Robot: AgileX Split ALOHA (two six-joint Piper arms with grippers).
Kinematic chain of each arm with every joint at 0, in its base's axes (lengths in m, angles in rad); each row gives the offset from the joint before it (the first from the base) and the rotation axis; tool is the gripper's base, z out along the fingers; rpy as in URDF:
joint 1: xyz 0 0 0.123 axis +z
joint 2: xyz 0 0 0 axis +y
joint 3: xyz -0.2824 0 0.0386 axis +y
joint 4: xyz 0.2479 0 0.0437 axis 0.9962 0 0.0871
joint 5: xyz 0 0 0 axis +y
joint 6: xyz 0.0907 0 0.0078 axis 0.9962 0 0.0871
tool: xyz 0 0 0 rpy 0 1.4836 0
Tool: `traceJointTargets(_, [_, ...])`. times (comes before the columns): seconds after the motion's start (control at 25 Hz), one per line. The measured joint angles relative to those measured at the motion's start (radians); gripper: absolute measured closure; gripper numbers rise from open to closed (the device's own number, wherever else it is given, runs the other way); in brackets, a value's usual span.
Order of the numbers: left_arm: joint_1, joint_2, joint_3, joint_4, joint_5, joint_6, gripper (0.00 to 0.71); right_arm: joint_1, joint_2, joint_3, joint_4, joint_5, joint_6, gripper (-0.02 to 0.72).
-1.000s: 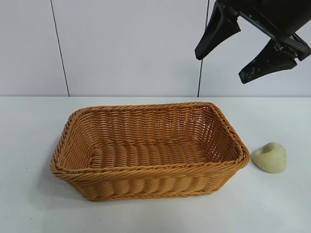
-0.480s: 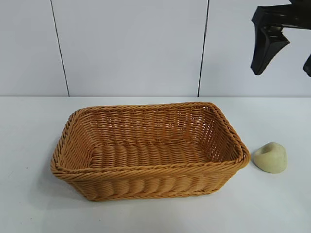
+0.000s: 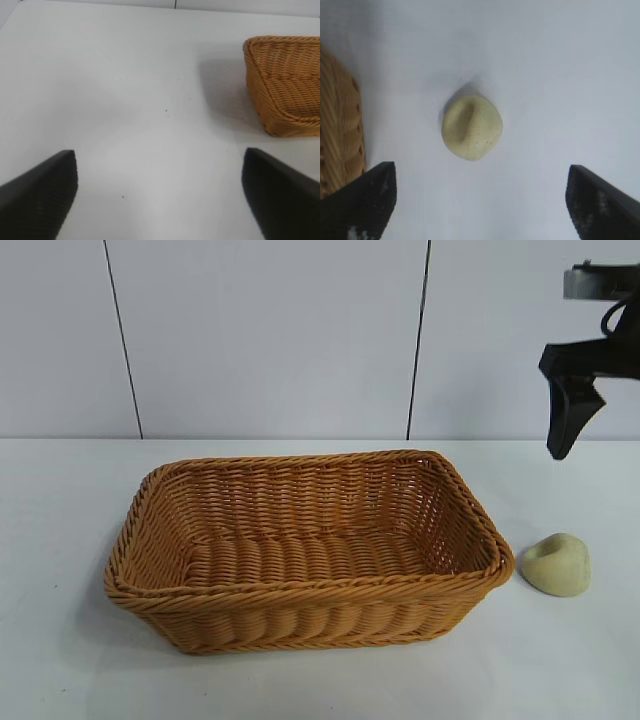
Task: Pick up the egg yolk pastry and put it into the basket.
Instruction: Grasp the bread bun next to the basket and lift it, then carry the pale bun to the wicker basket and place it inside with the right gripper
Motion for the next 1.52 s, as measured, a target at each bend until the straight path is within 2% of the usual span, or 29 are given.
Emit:
traceJointTargets(0.32, [0.000,0.000,0.000,0.000,-0.001,0.000,0.067,0.000,0.208,0.000,0.035,-0.042,-0.001,0.049])
traceJointTargets(0.44, [0.000,0.000,0.000,0.000,-0.002,0.000,0.067,0.000,0.233,0.000,0.035,-0.056,-0.001,0.077])
traceJointTargets(0.6, [0.000,0.000,0.000,0.000,-0.002,0.000,0.067,0.000,0.239,0.000,0.035,-0.080,-0.001,0.211])
traceJointTargets(0.8, [0.000,0.000,0.000,0.000,-0.002,0.000,0.067,0.000,0.239,0.000,0.036,-0.082,-0.001,0.511])
traceJointTargets(0.88, [0.000,0.000,0.000,0.000,-0.002,0.000,0.067,0.000,0.239,0.000,0.036,-0.082,-0.001,0.568])
traceJointTargets(1.0, [0.000,0.000,0.000,0.000,-0.002,0.000,0.067,0.000,0.222,-0.001,0.036,-0.073,-0.004,0.595])
traceJointTargets(1.16, [0.000,0.000,0.000,0.000,-0.002,0.000,0.067,0.000,0.147,-0.050,0.035,-0.009,-0.014,0.603])
traceJointTargets(1.52, [0.000,0.000,0.000,0.000,-0.002,0.000,0.067,0.013,0.003,-0.286,0.032,0.206,-0.019,0.603])
